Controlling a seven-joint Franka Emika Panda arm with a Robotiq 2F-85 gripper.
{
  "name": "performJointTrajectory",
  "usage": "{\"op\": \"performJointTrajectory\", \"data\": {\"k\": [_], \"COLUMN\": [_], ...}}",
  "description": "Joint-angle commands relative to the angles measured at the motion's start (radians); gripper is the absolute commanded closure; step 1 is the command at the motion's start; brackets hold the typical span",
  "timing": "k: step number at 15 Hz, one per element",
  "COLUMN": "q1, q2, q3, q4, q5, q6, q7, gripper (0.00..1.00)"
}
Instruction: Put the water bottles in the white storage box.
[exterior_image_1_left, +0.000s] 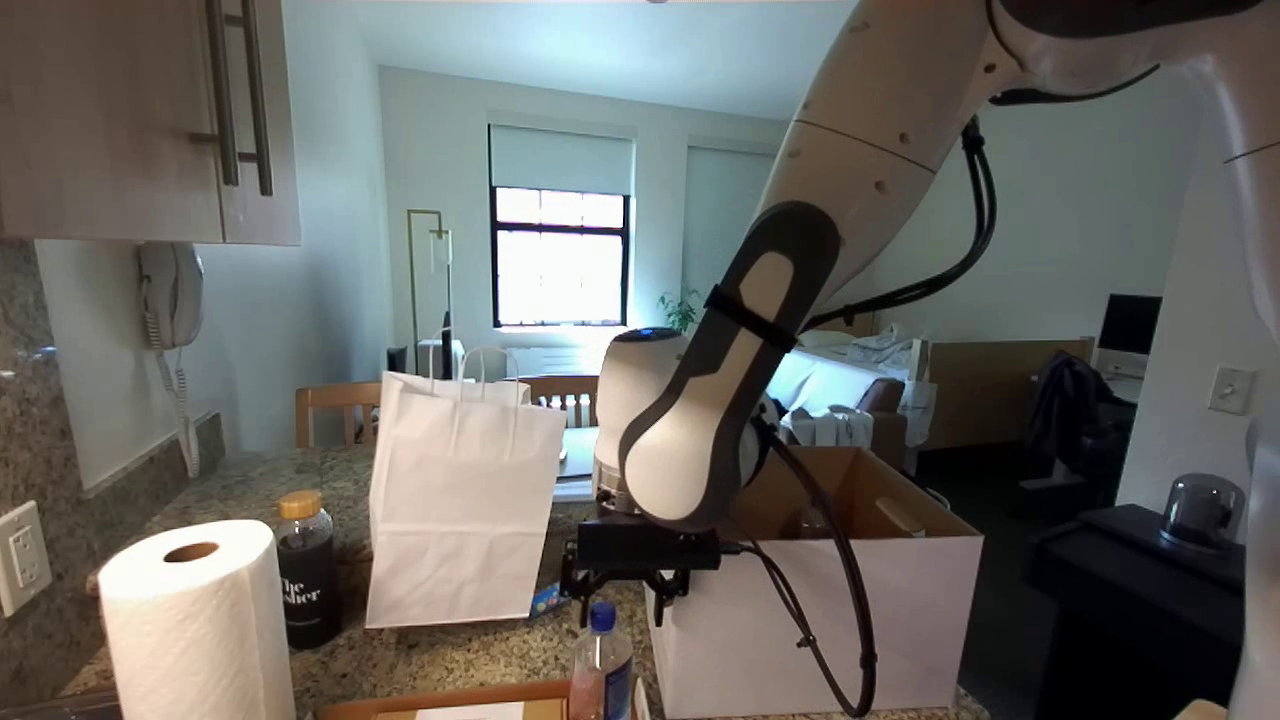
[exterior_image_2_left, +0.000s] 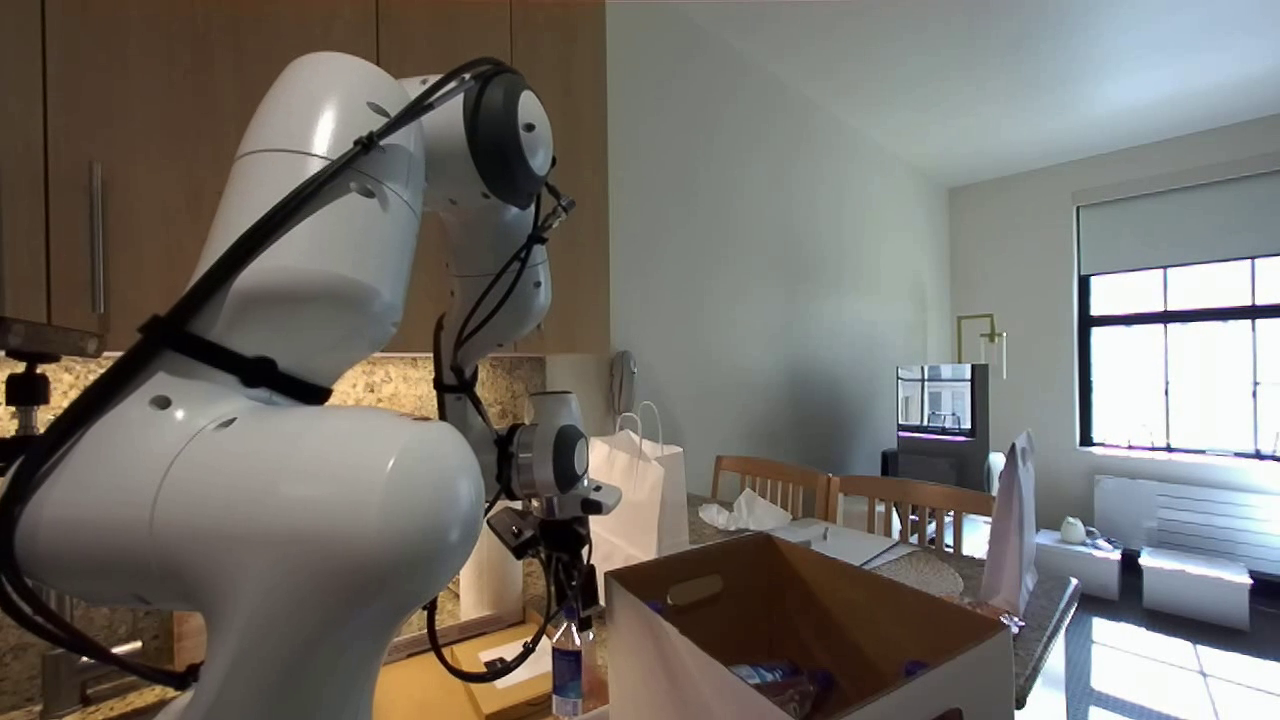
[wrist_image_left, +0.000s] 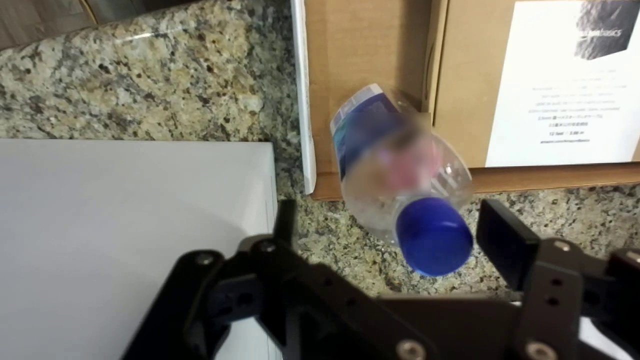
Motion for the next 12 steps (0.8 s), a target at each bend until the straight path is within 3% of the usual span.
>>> {"op": "performJointTrajectory", "data": {"k": [1, 3, 7, 12], "q1": [-0.018, -0.049, -0.1, -0.139], "q2": [-0.056, -0.053, -0.034, -0.022], "q3": [0.01, 0.04, 0.097, 0.122], "q4": [-0.053, -0.03, 0.028, 0.086], "q5": [-0.035, -0.012, 0.019, 0.034], "q6": [0.009, -0.024, -0.069, -0.127], "q7": [0.0, -0.059, -0.181, -0.267], "gripper": [0.29, 0.28, 0.55, 0.88]}}
